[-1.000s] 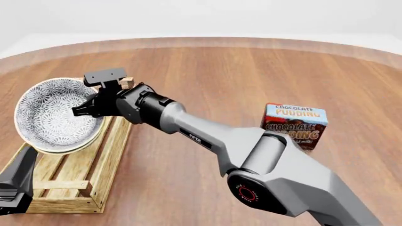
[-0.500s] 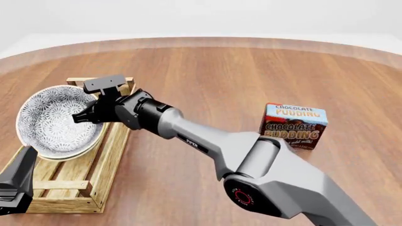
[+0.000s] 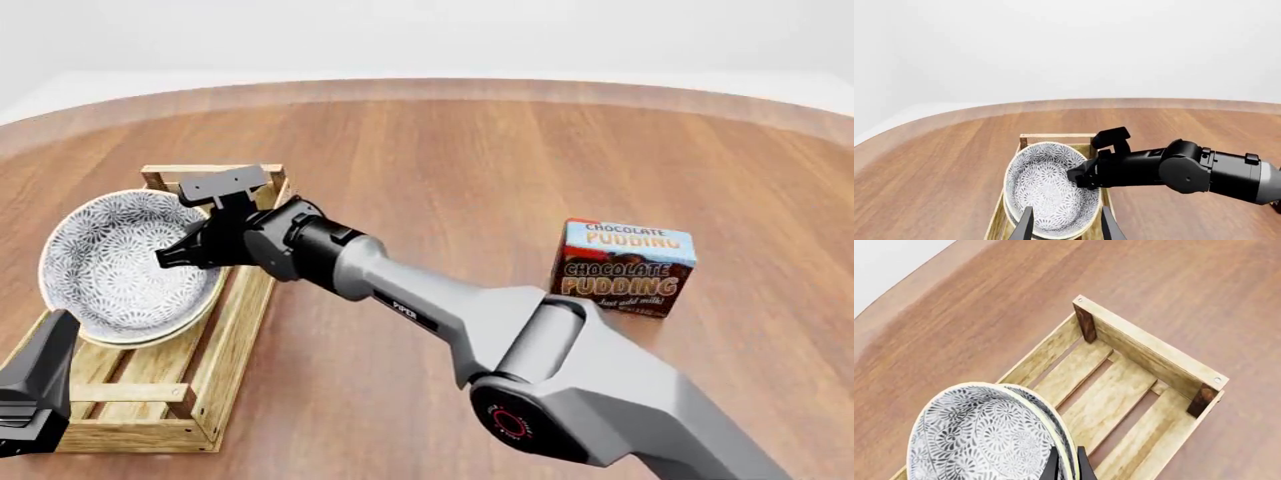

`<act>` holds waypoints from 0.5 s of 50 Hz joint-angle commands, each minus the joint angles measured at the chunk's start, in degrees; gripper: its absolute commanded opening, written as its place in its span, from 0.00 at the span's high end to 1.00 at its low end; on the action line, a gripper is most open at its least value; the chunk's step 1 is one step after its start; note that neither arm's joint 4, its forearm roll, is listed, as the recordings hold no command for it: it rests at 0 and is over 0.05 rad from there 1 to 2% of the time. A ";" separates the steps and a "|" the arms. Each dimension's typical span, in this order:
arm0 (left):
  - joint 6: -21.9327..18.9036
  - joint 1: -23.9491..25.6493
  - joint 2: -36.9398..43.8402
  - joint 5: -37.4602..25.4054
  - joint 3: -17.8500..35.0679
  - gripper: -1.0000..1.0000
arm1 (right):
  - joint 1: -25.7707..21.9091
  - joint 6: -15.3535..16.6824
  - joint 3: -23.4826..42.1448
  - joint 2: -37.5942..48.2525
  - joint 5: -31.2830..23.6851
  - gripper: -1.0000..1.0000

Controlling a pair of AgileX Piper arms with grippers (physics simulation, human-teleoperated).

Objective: Stack the left bowl on the right bowl and place them in the tray.

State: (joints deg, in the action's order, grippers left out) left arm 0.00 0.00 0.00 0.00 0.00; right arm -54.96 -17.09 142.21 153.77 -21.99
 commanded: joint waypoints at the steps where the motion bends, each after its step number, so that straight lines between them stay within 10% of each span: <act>1: 0.00 0.00 0.00 0.00 0.00 0.00 | -0.22 0.27 1.26 0.75 -0.50 1.00; 2: 0.00 0.00 0.00 0.00 0.00 0.00 | -0.11 0.33 1.57 0.90 -0.71 1.00; 3: 0.00 0.00 0.00 0.00 0.00 0.00 | -0.14 0.52 1.67 0.86 -0.88 0.00; 25: 0.00 0.00 0.00 0.00 0.00 0.00 | -0.73 0.52 0.77 0.42 -0.44 0.00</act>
State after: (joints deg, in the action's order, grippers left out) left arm 0.00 0.00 0.00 0.00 0.00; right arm -55.38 -16.84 143.04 154.28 -22.38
